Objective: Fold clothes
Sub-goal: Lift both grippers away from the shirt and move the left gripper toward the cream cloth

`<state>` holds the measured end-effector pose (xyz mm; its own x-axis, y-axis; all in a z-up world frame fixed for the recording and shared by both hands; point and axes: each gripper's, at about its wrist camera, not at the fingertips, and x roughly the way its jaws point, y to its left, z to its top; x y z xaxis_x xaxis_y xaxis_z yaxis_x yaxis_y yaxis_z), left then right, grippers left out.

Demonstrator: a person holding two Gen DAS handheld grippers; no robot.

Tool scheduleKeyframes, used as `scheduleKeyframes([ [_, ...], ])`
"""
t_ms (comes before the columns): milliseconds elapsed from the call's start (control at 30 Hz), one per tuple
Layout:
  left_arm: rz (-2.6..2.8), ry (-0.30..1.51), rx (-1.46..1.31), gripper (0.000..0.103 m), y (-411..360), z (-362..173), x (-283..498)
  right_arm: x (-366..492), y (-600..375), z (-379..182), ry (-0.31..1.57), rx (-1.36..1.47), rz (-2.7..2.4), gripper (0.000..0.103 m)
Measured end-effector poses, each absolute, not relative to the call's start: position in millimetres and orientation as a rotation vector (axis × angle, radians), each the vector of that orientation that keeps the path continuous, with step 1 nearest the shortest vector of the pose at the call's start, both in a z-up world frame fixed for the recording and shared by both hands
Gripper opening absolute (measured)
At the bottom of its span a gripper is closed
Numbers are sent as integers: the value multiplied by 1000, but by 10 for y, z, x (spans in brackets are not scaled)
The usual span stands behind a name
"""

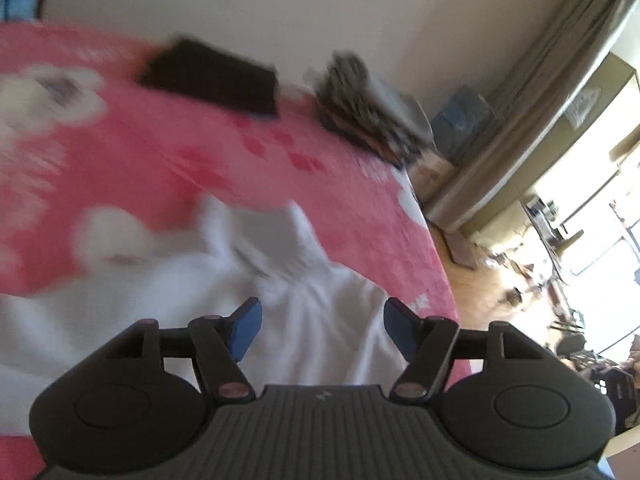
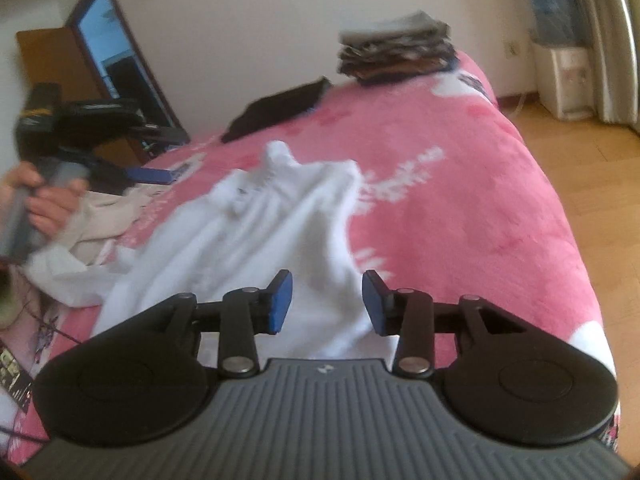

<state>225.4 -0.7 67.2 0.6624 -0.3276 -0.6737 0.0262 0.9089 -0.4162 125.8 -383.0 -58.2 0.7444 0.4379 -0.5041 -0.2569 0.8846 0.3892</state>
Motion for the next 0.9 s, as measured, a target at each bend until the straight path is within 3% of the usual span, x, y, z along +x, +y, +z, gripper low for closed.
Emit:
scheduleKeyframes([
  [200,115,709,-215,82,1039,1282,1478,1213,-3421,-493,637,359,505,38],
  [533,646,687,101,82,2331,1101,1189,1219,-2606,-364,720,272,647,38],
  [633,664,769,94,92,2645,1069,1314,1141,-2537,-353,738,257,652,38],
  [900,734,932,21,92,3121,918,1457,1095,-2437,-463,812,265,648,40],
])
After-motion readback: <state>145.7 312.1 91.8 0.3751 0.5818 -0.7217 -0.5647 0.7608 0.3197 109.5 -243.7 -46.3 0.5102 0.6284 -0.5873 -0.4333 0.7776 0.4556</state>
